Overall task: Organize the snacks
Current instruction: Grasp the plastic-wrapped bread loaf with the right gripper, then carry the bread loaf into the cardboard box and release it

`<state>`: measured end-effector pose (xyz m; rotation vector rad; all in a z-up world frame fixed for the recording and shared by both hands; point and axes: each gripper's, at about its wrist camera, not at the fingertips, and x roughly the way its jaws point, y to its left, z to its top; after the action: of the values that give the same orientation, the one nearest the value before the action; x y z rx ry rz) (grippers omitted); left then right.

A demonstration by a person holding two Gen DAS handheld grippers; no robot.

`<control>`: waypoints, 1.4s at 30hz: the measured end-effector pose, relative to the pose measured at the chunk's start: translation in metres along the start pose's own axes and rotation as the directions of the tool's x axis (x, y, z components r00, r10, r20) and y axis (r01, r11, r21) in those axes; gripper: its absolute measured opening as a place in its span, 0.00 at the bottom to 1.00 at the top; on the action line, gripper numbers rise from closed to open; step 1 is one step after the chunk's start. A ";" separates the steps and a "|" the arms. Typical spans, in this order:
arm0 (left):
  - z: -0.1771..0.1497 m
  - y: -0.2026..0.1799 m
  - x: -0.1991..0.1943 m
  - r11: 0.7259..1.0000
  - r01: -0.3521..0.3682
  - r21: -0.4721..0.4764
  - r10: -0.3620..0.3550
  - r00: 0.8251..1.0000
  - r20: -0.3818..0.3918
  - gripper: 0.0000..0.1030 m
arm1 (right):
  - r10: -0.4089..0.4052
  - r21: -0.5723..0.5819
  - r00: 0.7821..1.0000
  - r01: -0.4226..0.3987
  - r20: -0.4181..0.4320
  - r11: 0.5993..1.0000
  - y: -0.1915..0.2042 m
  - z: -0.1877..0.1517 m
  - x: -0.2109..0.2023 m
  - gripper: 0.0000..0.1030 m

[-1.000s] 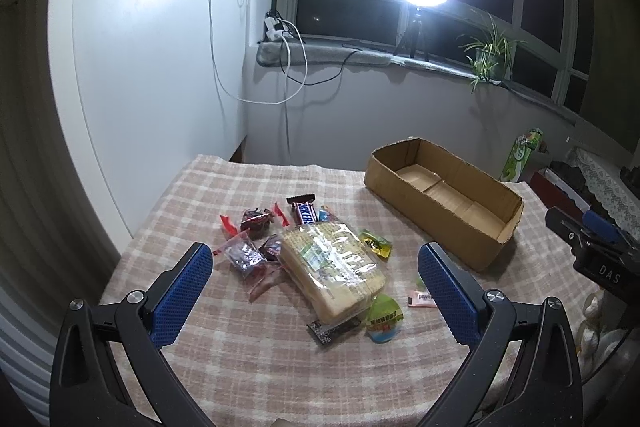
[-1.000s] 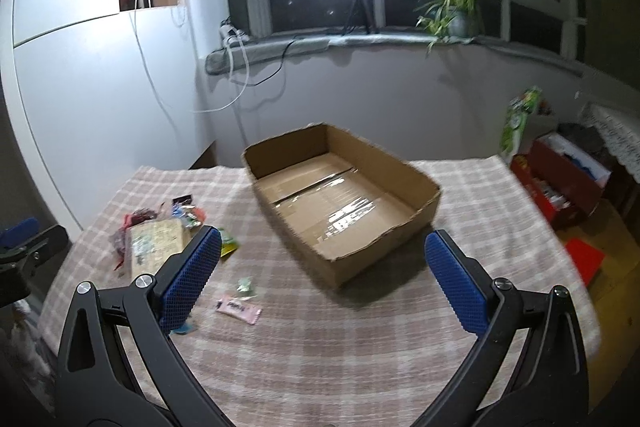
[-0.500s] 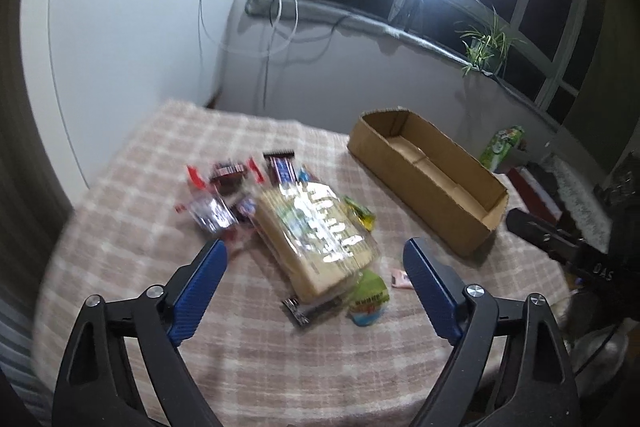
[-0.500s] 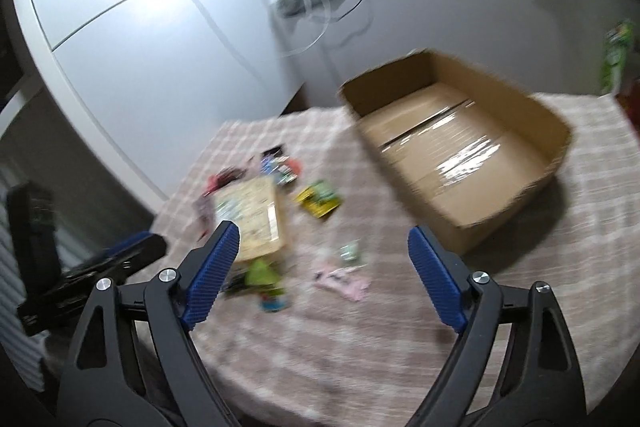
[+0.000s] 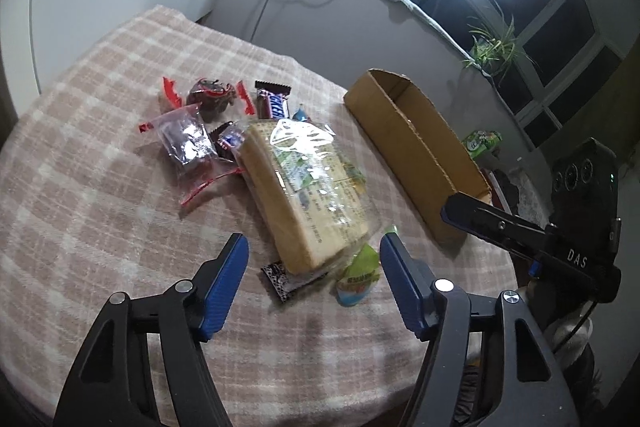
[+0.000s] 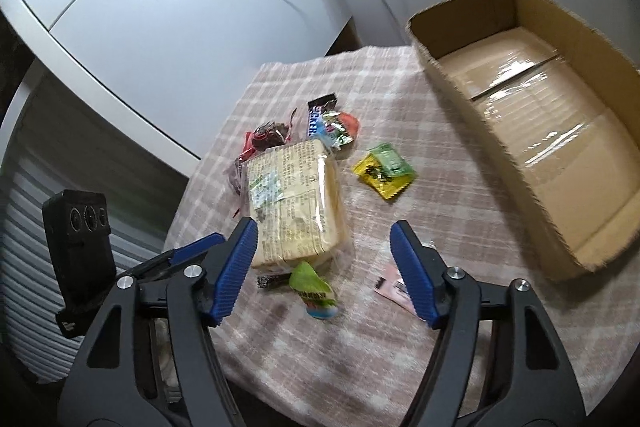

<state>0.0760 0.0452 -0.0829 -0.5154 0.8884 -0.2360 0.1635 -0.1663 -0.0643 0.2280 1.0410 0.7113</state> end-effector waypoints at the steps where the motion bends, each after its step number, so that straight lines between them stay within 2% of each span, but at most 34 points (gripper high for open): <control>1: 0.001 0.001 0.002 1.000 0.001 -0.001 -0.001 1.000 -0.002 0.64 | 0.010 0.004 1.000 -0.010 -0.012 1.000 -0.001 0.003 0.004 0.66; 3: 0.003 0.002 0.006 1.000 0.002 0.004 -0.002 1.000 -0.006 0.59 | 0.036 0.010 0.998 -0.036 -0.045 0.999 -0.003 0.009 0.015 0.63; 8: 0.008 0.005 0.017 1.000 0.006 0.011 -0.006 1.000 -0.018 0.49 | 0.064 0.011 0.992 -0.063 -0.111 0.998 -0.003 0.020 0.040 0.62; 12: 0.012 0.008 0.025 1.000 0.010 0.009 -0.009 0.999 -0.031 0.42 | 0.080 0.026 0.985 -0.077 -0.152 0.997 -0.005 0.025 0.057 0.55; 24: 0.015 0.016 0.035 1.000 0.006 -0.005 -0.007 0.999 -0.040 0.41 | 0.070 0.008 0.980 -0.070 -0.189 0.998 0.001 0.023 0.078 0.47; 35: 0.016 0.015 0.043 1.000 -0.005 0.023 0.006 0.999 -0.035 0.40 | 0.068 -0.003 0.974 -0.070 -0.216 0.998 0.000 0.026 0.087 0.47; 42: 0.018 0.008 0.043 0.998 -0.006 0.058 0.007 1.000 -0.027 0.39 | 0.050 -0.024 0.981 -0.055 -0.189 0.998 0.005 0.026 0.080 0.47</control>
<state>0.1166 0.0404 -0.1065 -0.4565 0.9072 -0.2624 0.2075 -0.1077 -0.1051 0.1658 1.2080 0.8068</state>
